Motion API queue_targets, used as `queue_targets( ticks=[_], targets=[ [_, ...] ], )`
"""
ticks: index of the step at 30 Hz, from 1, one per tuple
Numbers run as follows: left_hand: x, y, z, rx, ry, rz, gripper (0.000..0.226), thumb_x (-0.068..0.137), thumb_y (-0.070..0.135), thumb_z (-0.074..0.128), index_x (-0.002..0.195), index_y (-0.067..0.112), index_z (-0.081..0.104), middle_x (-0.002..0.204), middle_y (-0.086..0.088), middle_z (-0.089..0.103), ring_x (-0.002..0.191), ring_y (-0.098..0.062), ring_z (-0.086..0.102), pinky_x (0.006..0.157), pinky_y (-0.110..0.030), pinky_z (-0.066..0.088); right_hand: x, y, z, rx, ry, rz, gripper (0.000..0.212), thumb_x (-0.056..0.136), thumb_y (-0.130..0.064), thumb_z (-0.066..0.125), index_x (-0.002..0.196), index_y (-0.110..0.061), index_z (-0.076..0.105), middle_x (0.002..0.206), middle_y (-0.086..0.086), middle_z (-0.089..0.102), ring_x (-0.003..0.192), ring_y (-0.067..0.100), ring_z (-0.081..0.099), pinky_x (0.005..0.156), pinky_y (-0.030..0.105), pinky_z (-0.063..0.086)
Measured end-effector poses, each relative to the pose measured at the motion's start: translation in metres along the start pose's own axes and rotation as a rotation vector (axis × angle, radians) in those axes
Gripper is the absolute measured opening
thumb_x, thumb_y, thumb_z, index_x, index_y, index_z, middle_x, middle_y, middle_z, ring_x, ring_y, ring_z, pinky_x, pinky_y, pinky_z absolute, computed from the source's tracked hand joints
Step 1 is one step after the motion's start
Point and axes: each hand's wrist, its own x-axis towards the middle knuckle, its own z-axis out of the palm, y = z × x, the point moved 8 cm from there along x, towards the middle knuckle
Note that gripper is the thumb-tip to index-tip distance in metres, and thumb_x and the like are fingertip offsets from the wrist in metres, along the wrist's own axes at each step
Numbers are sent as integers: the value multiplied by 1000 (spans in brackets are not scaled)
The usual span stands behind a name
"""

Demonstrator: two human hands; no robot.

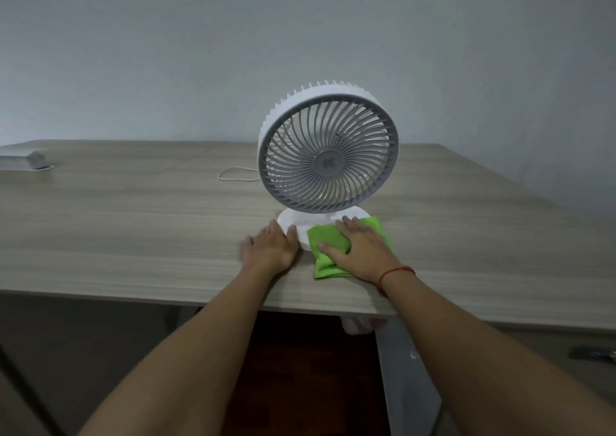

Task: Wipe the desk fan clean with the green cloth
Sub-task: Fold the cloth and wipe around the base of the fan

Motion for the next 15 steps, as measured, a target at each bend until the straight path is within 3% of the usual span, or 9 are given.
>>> queue_targets(
  ticks=[3,9,15],
  targets=[
    [-1,1,-2,47,14,-1,61,98,48,15,134,7,41,144,-10,48,138,-25,40,115,-49,21,1,-2,2,-3,-52,-30,71,90,-56,44,148,-19,30,160,2,22,150,20,13,122,38,11],
    [1,0,0,42,5,-5,61,97,49,14,134,9,41,145,-8,47,140,-23,37,117,-50,18,-9,3,-3,123,-82,-66,51,99,-32,40,147,-15,34,158,3,28,149,19,17,122,34,13],
    [3,-1,3,78,-22,-10,65,98,49,12,143,8,32,151,-10,40,144,-24,31,119,-51,15,2,42,-16,206,-17,201,49,101,-29,34,143,-5,35,155,14,32,145,30,26,118,37,23]
  ],
)
